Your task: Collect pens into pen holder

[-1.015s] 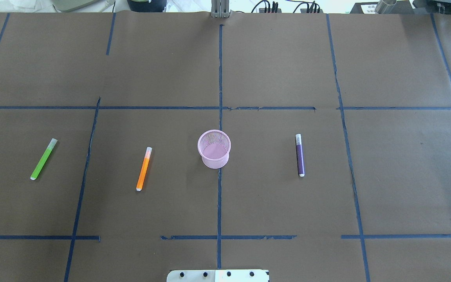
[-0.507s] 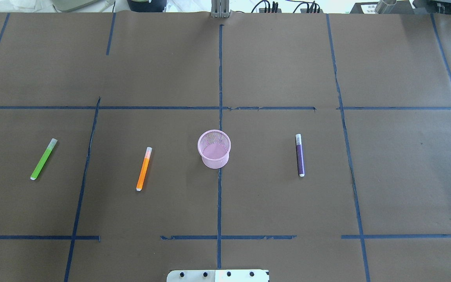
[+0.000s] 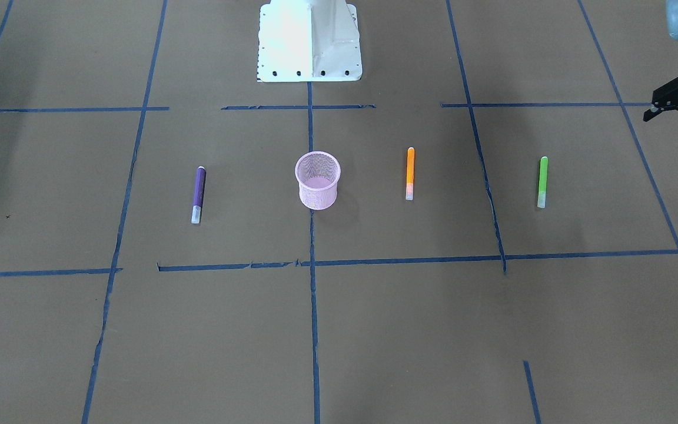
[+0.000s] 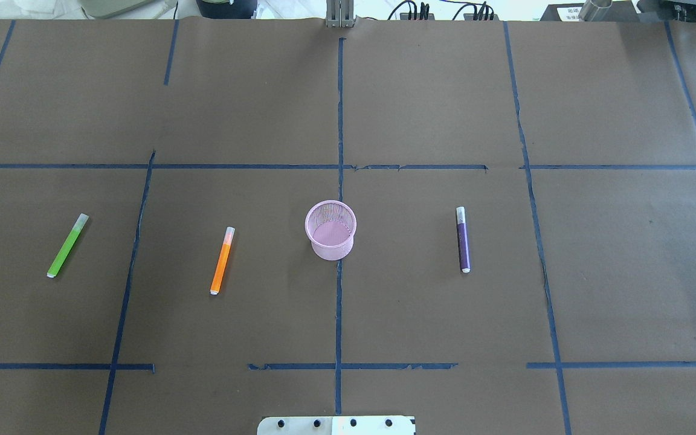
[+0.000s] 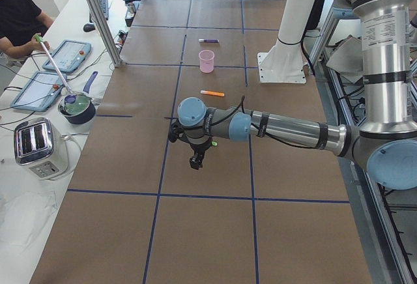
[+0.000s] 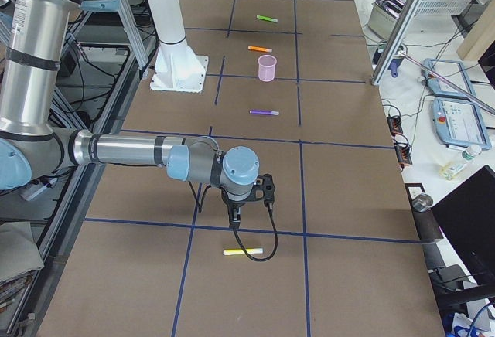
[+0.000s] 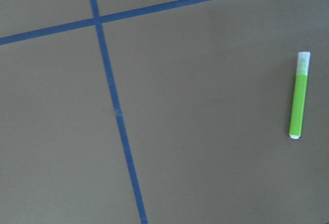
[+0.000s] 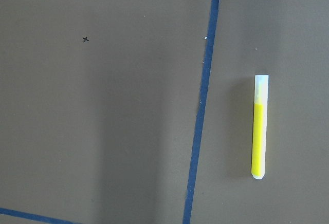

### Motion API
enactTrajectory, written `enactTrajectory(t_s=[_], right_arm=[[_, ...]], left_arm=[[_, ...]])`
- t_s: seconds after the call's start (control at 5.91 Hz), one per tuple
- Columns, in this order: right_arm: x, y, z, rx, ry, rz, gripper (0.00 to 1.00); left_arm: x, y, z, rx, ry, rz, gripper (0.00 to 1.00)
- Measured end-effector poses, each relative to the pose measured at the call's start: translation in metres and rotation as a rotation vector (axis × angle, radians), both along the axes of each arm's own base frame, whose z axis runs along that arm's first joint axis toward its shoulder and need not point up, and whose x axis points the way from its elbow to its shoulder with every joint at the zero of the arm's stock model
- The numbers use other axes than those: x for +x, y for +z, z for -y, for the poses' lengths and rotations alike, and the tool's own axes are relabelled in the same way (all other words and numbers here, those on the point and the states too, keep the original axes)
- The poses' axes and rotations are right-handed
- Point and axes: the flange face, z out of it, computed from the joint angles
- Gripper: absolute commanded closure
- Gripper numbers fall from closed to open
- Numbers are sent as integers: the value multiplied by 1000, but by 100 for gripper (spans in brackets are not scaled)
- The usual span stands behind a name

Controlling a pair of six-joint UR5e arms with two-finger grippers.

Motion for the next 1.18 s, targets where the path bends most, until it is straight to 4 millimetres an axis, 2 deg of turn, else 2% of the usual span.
enactTrajectory(t_s=[0.34, 0.51, 0.85, 1.01, 1.18], right_arm=[[0, 0, 0, 0, -1, 1, 0], [0, 1, 0, -1, 0, 2, 0], [0, 1, 0, -2, -1, 2, 0], [0, 1, 0, -2, 0, 2, 0], [0, 1, 0, -2, -1, 2, 0]], left_arm=[[85, -16, 15, -17, 74, 43, 0], [121, -22, 20, -10, 79, 109, 0], [178, -26, 36, -50, 58, 175, 0], [200, -23, 45, -78, 58, 189, 0], [213, -17, 49, -104, 58, 201, 1]])
